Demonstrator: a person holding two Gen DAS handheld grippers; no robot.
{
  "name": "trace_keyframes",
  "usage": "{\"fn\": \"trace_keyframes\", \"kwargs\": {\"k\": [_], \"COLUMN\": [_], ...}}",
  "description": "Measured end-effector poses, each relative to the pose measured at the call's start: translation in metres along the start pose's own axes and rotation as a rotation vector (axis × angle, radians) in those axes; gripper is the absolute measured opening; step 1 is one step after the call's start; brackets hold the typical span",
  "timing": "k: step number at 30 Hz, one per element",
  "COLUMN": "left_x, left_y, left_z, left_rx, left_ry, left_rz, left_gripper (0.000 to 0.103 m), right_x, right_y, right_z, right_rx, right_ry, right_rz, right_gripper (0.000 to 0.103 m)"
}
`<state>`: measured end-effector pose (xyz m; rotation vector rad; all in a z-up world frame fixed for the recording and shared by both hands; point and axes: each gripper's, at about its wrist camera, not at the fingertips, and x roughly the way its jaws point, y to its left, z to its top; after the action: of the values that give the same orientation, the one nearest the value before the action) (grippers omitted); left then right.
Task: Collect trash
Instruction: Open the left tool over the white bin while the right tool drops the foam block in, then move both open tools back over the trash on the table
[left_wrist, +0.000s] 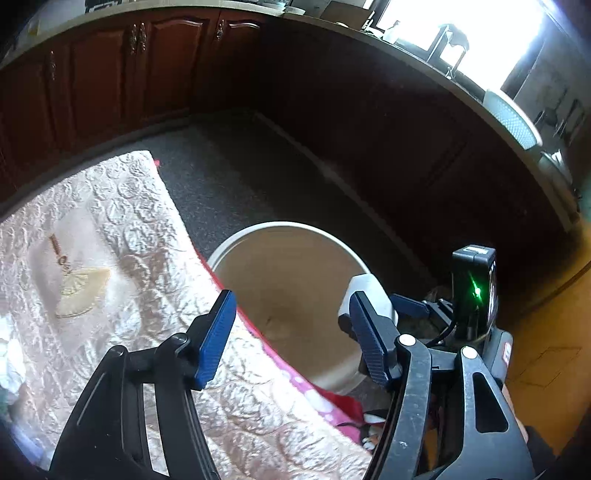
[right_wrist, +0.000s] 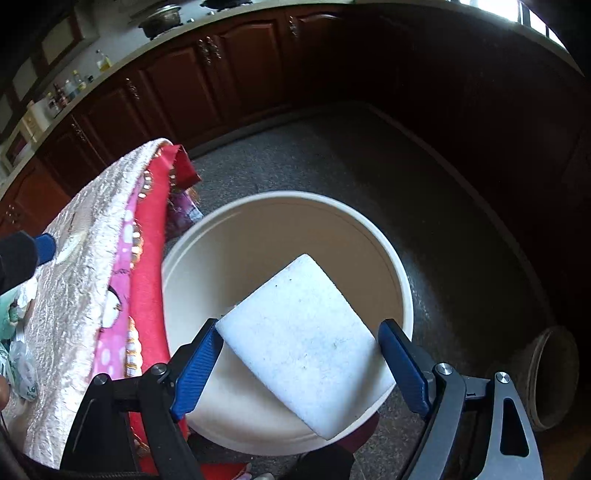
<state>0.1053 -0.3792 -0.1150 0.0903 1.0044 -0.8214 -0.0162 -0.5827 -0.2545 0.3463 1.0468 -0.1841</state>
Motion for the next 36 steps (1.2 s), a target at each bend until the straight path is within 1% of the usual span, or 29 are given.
{"fn": "trace_keyframes", "kwargs": {"k": [4, 9, 11, 12, 13, 15, 20, 26, 31, 36], "left_x": [-0.011, -0.022, -0.020, -0.022, -0.023, -0.027, -0.038, -0.059, -0.084, -0.114], "left_y": [0.001, 0.002, -0.004, -0.004, -0.004, -0.005, -0.003, 0.001, 0.010, 0.025], "left_z": [-0.004, -0.009, -0.006, -0.006, -0.005, -0.008, -0.016, -0.026, -0.034, -0.038], "left_rx": [0.024, 0.026, 0.027, 0.028, 0.029, 0.027, 0.034, 0.042, 0.029, 0.004], "left_ry": [-0.019, -0.039, -0.046, -0.049, -0.051, -0.055, -0.072, -0.095, -0.124, -0.175], "left_rz": [0.027, 0.030, 0.037, 0.039, 0.039, 0.046, 0.070, 0.112, 0.153, 0.183], "left_gripper": [0.063, 0.063, 0.063, 0.063, 0.063, 0.063, 0.063, 0.063, 0.063, 0.063], "right_x": [0.000, 0.006, 0.004, 0.002, 0.001, -0.002, -0.013, -0.041, -0.068, -0.098], "right_y": [-0.001, 0.007, 0.010, 0.011, 0.011, 0.012, 0.015, 0.028, 0.050, 0.076], "right_z": [-0.006, -0.005, -0.005, -0.005, -0.005, -0.005, -0.006, -0.006, 0.000, 0.004], "right_rx": [0.022, 0.034, 0.031, 0.030, 0.033, 0.043, 0.053, 0.041, -0.007, -0.048], "right_ry": [0.001, 0.015, 0.011, 0.008, 0.005, -0.002, -0.017, -0.068, -0.128, -0.204], "right_rz": [0.023, 0.040, 0.040, 0.041, 0.044, 0.049, 0.059, 0.060, 0.043, 0.048], "right_gripper": [0.084, 0.084, 0.085, 0.086, 0.089, 0.092, 0.092, 0.092, 0.092, 0.092]}}
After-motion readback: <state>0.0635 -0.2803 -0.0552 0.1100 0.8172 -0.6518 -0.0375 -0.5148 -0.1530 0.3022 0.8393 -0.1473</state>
